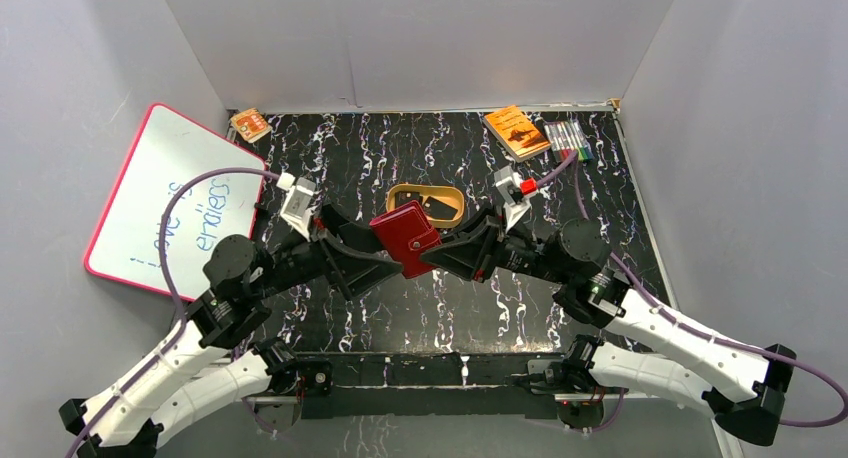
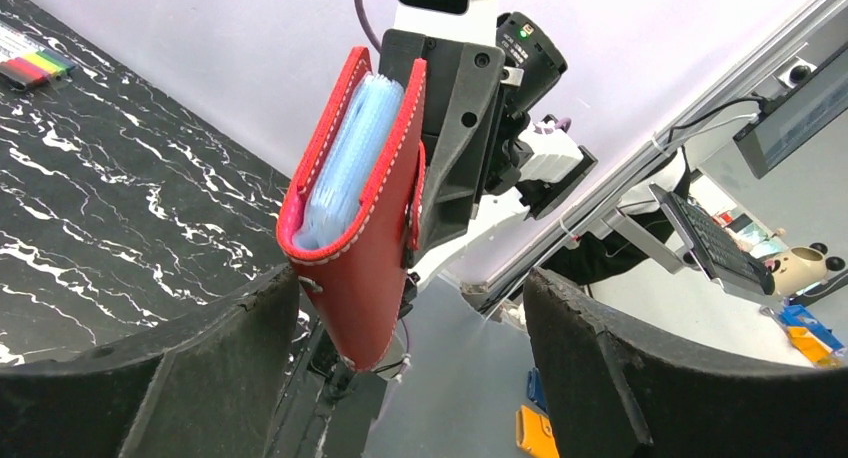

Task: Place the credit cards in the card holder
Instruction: Close the card holder.

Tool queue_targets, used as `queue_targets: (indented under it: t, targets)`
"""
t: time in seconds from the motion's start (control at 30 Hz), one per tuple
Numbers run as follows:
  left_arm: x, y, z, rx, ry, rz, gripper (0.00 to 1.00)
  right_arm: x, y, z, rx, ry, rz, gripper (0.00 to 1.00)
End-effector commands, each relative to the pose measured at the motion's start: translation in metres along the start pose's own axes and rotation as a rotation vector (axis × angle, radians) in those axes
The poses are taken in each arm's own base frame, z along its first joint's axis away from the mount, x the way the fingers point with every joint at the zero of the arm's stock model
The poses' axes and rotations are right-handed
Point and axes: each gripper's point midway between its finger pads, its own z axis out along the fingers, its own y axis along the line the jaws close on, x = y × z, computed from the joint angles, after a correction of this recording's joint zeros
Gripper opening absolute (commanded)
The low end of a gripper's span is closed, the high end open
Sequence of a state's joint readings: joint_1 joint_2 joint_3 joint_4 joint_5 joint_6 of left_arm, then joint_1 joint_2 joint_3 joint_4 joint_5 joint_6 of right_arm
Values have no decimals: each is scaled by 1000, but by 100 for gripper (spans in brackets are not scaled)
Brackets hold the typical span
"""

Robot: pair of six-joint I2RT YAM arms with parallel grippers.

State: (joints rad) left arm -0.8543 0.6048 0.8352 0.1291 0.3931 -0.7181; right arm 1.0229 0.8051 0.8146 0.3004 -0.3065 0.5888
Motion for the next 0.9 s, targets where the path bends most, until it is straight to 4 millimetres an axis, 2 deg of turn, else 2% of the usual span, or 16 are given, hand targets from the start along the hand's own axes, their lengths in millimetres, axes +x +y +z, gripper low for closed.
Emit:
queue_targets:
  t: [0.0, 0.27, 0.4, 0.63, 0.87]
  targets:
    - [-9, -4, 9, 50, -58, 6, 79, -42, 25, -1, -101, -184, -46, 0]
    - [-3, -11, 10, 143, -86, -34, 76, -39, 25, -8, -120, -231, -19, 0]
    - [1, -10, 10, 156, -87, -57, 72, -40, 25, -10, -122, -247, -16, 0]
    - [3, -8, 11, 147, -79, -60, 51, -38, 26, -11, -131, -247, 2, 0]
    - [5, -3, 13, 130, -70, -64, 43, -32, 24, -9, -130, -225, 16, 0]
